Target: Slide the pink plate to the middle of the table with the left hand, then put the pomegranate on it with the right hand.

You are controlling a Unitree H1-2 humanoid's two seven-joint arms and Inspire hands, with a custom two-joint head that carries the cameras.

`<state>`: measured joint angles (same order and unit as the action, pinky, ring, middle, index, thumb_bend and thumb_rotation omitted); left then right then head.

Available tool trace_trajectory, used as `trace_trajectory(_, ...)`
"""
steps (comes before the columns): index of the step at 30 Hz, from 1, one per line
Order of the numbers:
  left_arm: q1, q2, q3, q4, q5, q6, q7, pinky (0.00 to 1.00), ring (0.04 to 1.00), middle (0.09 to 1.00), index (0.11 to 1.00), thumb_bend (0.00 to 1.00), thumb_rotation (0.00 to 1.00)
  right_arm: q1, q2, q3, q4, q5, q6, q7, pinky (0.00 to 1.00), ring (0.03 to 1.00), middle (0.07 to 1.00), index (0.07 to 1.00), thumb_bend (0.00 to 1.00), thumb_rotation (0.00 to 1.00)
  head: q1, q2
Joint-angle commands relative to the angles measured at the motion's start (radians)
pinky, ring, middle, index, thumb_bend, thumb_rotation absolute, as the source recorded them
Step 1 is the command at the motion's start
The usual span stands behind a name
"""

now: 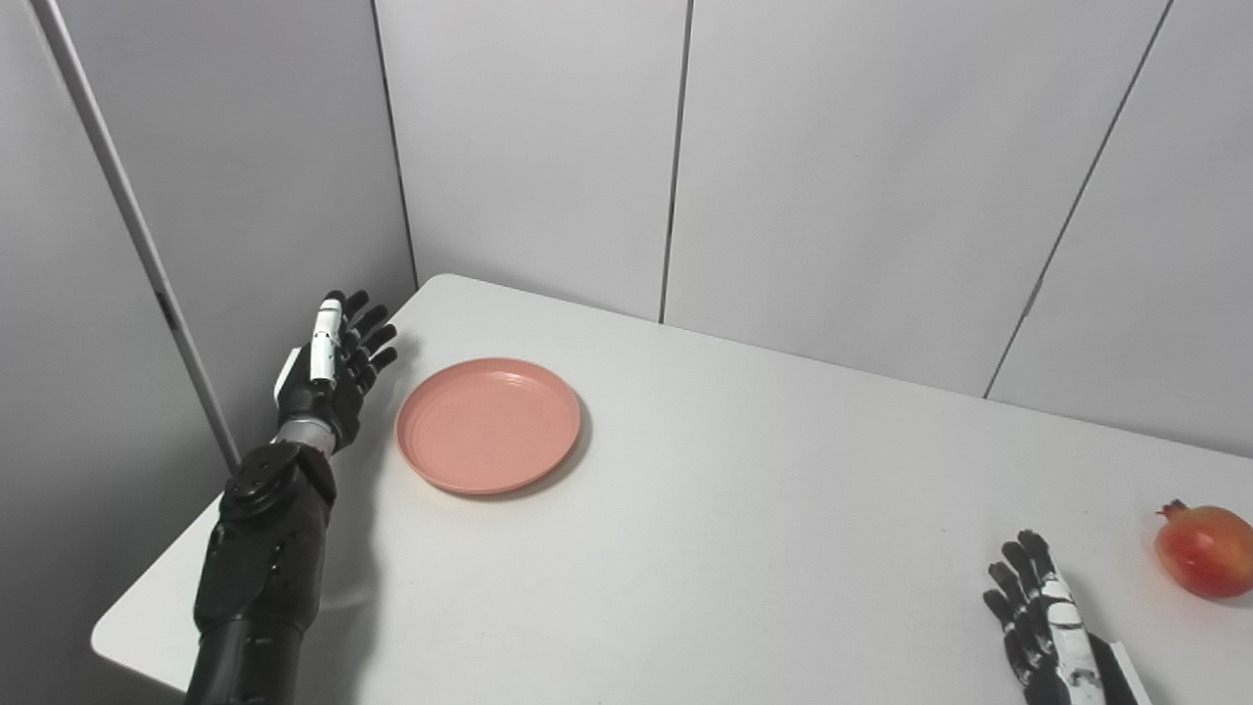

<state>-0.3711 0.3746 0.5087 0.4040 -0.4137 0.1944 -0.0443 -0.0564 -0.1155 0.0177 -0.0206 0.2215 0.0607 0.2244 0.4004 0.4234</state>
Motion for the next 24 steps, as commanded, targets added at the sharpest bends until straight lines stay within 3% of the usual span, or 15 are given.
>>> trace_trajectory(1,-0.022,0.031,-0.002,-0.01,-0.01,-0.044,-0.024,0.9,0.893,0.894,0.888,0.32,1.0,-0.018,-0.005,-0.002,-0.023,0.0,-0.003,0.005,1.0,1.0,1.0,1.0,0.06,1.0,-0.002,0.001)
trace_trajectory(5,-0.015,0.02,0.004,0.002,-0.029,-0.036,-0.035,0.89,0.891,0.9,0.889,0.34,1.0,-0.018,-0.005,-0.002,-0.018,-0.01,-0.011,0.001,1.0,1.0,1.0,1.0,0.06,1.0,-0.002,0.002)
trace_trajectory(18,0.008,0.014,-0.044,0.056,-0.008,-0.118,-0.06,0.93,0.91,0.91,0.908,0.33,1.0,-0.018,-0.006,-0.002,-0.023,-0.007,-0.005,0.003,1.0,1.0,1.0,1.0,0.07,1.0,-0.003,0.007)
trace_trajectory(24,0.009,0.0,-0.062,0.099,-0.018,-0.144,-0.077,0.89,0.897,0.901,0.891,0.36,1.0,-0.019,-0.005,-0.002,-0.022,-0.008,-0.002,0.001,1.0,1.0,1.0,1.0,0.08,1.0,-0.005,0.01)
